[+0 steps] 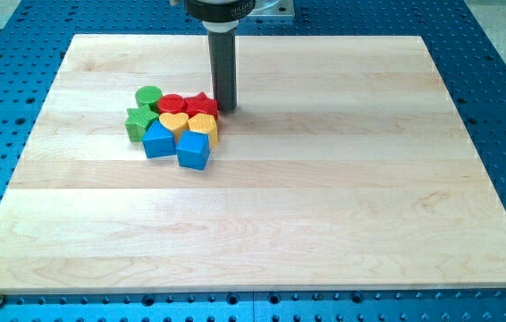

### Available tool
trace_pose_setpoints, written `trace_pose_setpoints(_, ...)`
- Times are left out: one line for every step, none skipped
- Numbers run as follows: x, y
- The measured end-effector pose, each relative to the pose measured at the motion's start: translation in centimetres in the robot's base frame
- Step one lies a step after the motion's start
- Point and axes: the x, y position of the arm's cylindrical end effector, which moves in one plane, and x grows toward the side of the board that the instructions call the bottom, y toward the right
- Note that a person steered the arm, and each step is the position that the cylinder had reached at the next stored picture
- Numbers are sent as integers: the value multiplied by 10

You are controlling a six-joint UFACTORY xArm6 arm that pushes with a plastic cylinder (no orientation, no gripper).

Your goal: Place your arm right side of the red star

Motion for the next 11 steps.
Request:
trace_pose_setpoints(0, 0)
trace_pose_setpoints(-3, 0)
trace_pose_setpoints(-2, -3)
trace_pose_setpoints(-2, 9)
trace_pose_setpoints(-2, 10)
trace_pose_setpoints(-1, 10)
trace_pose_setpoints(4, 11)
trace_pose_setpoints(8, 12)
trace_pose_setpoints(8, 12)
trace_pose_setpoints(8, 12)
trace_pose_setpoints(8, 13)
